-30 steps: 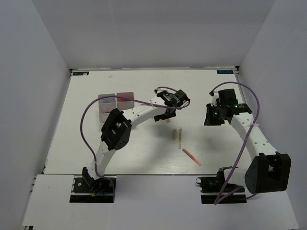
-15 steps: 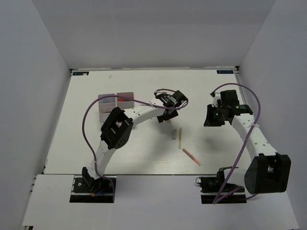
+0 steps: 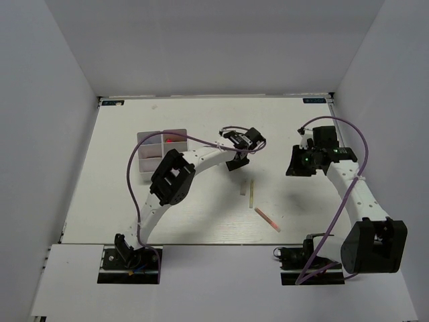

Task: Sort the stationery into containers
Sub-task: Pick up the stationery from the center of the board, then place the stationery in the storage box.

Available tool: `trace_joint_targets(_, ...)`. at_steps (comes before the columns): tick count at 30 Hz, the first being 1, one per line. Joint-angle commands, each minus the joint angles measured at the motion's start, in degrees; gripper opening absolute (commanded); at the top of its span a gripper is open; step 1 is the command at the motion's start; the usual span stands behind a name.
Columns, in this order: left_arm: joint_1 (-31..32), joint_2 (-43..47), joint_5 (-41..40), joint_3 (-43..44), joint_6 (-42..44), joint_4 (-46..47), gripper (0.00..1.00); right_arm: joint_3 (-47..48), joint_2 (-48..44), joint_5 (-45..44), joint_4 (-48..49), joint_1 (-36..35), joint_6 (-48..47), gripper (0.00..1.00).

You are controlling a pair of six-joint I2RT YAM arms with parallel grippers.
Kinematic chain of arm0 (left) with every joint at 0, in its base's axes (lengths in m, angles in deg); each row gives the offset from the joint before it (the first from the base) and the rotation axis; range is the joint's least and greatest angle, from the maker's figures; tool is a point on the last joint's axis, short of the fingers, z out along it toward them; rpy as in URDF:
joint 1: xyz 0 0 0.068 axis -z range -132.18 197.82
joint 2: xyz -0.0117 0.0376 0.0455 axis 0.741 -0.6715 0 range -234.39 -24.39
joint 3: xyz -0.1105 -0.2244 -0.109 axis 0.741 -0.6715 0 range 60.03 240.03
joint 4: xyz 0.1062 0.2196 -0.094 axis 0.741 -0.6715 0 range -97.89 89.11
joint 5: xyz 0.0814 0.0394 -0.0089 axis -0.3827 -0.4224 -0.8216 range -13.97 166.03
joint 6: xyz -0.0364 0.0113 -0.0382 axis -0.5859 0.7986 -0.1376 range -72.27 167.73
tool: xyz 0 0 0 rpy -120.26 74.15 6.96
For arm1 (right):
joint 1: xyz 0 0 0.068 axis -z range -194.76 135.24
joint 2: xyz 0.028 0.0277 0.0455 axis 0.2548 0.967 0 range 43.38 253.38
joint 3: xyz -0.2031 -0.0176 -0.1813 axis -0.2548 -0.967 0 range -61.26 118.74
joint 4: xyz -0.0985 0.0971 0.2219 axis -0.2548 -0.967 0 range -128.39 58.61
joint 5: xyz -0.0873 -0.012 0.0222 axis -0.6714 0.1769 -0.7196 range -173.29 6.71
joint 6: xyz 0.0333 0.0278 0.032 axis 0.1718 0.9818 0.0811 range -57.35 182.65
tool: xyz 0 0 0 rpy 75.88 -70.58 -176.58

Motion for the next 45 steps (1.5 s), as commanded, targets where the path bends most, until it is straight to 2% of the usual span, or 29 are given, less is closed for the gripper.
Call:
trace_joint_targets(1,-0.25,-0.88,0.04,2.66,-4.61,-3.71,0.43,-0.16,-1.24,1.64,1.09,0.97,0.63,0.22)
trace_joint_targets(2,-0.25,-1.14,0.13,3.27,-4.18,-5.29,0.38,-0.16,-1.33,1.73,1.00,0.98,0.63,0.22)
trace_joint_targets(8,-0.43,-1.50,0.83,4.95,-2.77,-13.72,0.40,-0.25,-1.95,3.22,0.91,2.12,0.98,0.22)
trace_joint_targets(11,-0.60,1.66,1.01,0.48,-1.54,-14.35,0.28,-0.25,-2.04,3.66,0.74,2.73,1.07,0.22)
trace_joint_targets(12,-0.51,2.45,0.92,-1.37,-1.10,-14.79,0.26,-0.16,-2.12,3.93,0.91,2.65,1.15,0.22)
trace_joint_targets(19,0.80,12.73,-1.01,-10.60,6.35,-14.36,0.14,-0.60,-2.56,5.42,0.91,3.61,1.50,0.23)
trace_joint_targets(23,2.65,19.23,-2.59,-16.67,11.72,-10.14,0.12,-0.77,-2.65,6.04,1.00,3.61,1.77,0.23)
trace_joint_targets(32,3.79,35.40,-9.52,-22.65,10.95,-13.12,0.11,-1.12,-2.21,6.39,1.35,3.53,1.86,0.23)
trace_joint_targets(36,-0.41,43.39,-12.71,-28.53,5.77,-17.96,0.12,-1.30,-2.30,6.39,1.53,5.37,2.12,0.23)
trace_joint_targets(37,-2.34,44.46,-12.01,-32.55,4.97,-17.87,0.12,-1.30,-2.39,6.22,1.53,5.46,2.21,0.23)
trace_joint_targets(39,-6.81,49.89,-10.95,-35.47,5.67,-15.94,0.12,-1.48,-2.13,6.48,1.70,5.63,2.12,0.23)
trace_joint_targets(45,-17.54,58.61,-5.77,-45.06,11.10,-10.93,0.11,-1.65,-2.12,6.66,1.88,5.72,2.21,0.23)
